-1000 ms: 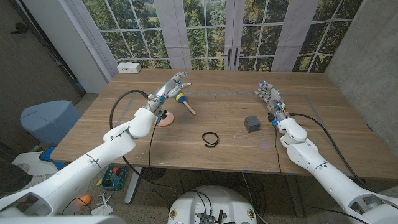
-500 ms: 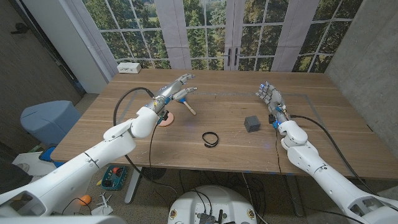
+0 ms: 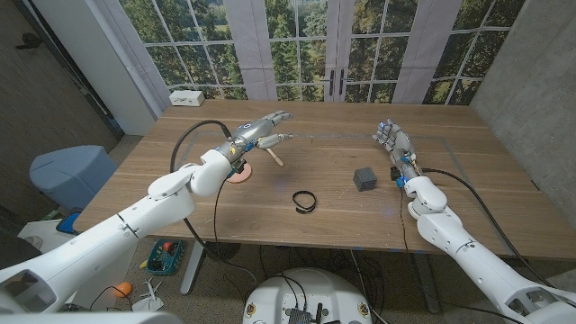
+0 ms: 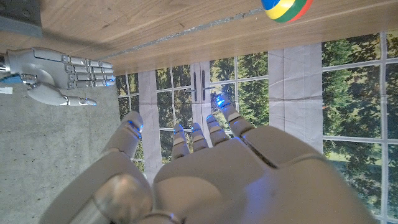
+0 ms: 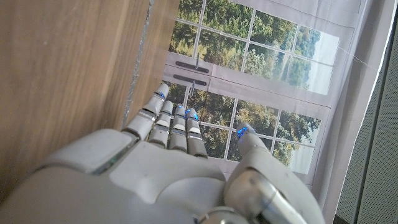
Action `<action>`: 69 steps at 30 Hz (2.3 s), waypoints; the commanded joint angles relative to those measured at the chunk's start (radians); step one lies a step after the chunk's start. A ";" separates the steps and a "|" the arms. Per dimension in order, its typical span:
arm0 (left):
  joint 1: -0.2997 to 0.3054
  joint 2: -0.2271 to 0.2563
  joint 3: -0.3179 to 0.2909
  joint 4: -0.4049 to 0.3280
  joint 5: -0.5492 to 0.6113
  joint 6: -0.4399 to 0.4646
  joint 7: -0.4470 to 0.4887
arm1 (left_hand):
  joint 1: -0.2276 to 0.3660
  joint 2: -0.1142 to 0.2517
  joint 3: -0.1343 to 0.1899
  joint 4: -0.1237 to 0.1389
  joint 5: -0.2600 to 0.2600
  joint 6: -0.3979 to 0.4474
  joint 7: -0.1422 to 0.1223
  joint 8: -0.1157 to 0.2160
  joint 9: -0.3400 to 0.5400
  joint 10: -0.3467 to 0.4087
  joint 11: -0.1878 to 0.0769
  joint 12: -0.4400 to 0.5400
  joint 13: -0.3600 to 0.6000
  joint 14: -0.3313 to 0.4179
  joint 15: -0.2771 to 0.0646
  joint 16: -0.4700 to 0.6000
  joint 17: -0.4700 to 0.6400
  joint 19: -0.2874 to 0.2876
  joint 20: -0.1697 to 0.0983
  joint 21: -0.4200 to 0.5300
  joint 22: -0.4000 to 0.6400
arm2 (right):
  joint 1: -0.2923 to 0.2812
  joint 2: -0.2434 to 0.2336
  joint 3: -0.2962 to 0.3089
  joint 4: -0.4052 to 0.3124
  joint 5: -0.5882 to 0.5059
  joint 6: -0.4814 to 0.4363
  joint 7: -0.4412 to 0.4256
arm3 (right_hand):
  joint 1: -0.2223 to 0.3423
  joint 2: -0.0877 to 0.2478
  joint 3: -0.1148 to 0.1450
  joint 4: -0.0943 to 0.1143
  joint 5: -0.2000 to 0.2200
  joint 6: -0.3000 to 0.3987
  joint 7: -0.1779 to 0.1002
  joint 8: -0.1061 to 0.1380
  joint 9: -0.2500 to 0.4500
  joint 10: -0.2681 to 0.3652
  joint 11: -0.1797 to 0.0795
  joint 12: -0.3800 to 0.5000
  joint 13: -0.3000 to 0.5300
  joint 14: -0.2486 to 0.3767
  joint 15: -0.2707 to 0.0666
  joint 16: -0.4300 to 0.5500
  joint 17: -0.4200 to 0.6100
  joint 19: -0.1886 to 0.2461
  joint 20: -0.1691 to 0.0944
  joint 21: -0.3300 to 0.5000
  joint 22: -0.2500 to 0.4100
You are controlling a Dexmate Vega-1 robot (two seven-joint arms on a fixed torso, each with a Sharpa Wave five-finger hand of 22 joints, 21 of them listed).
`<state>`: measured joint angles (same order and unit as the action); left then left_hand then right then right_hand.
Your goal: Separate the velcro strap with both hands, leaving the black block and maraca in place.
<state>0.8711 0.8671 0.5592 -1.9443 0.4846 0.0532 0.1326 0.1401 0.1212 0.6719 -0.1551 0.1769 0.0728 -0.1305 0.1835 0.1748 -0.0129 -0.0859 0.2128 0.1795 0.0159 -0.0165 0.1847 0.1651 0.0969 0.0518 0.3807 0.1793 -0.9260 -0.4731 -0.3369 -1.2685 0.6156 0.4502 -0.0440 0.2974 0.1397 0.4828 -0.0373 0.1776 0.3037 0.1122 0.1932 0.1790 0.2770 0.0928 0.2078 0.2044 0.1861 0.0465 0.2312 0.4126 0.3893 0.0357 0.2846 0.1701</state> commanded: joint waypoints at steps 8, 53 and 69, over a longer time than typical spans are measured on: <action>-0.049 0.043 0.022 -0.043 0.059 -0.048 -0.177 | 0.011 -0.006 -0.001 -0.008 -0.004 -0.008 -0.006 -0.001 0.004 -0.008 -0.008 -0.007 0.004 -0.014 -0.004 -0.006 0.006 -0.005 -0.006 -0.008 0.003 | -0.016 0.009 0.002 0.001 -0.003 0.019 -0.012 | -0.012 0.003 -0.003 -0.006 -0.001 0.009 0.005 0.004 0.004 0.012 -0.002 0.004 0.003 0.005 -0.001 0.003 0.000 0.007 0.006 -0.006 0.003; -0.074 0.109 0.047 -0.245 0.333 -0.092 -0.515 | 0.239 -0.094 0.047 -0.043 0.022 0.272 0.014 0.094 0.008 0.138 -0.037 0.028 0.008 0.055 -0.036 0.013 0.008 0.052 -0.019 -0.056 0.001 | -0.107 0.060 0.031 0.023 0.029 0.162 0.001 | -0.024 0.011 -0.015 -0.015 0.000 0.018 0.004 0.003 0.004 0.019 0.001 0.002 0.002 0.009 0.001 0.004 -0.006 0.015 0.007 -0.023 0.004; -0.009 0.110 0.021 -0.286 0.488 -0.099 -0.502 | 0.488 -0.184 0.031 -0.040 0.015 0.468 0.054 0.152 0.015 0.413 -0.063 0.069 0.018 0.236 -0.097 0.028 0.010 0.139 -0.025 -0.077 0.005 | -0.121 0.063 0.033 0.010 0.025 0.171 -0.006 | -0.029 0.014 -0.019 -0.016 -0.001 0.025 0.003 0.004 0.004 0.029 -0.001 0.004 0.002 0.016 -0.002 0.007 -0.008 0.020 0.010 -0.028 0.005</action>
<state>0.8264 0.9752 0.5942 -2.2055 0.8632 -0.0365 -0.3766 0.5981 -0.0571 0.7106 -0.1939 0.1932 0.5172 -0.0772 0.3253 0.1842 0.3731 -0.1445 0.2759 0.1936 0.2346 -0.0400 0.2052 0.1699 0.2210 0.0284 0.3061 0.1795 -1.0376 -0.4146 -0.3065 -1.2525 0.6433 0.6082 -0.0457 0.2619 0.1489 0.4651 -0.0551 0.1777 0.3198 0.1176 0.1932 0.1789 0.2968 0.0946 0.2078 0.2048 0.1954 0.0448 0.2311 0.4034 0.4000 0.0466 0.2586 0.1700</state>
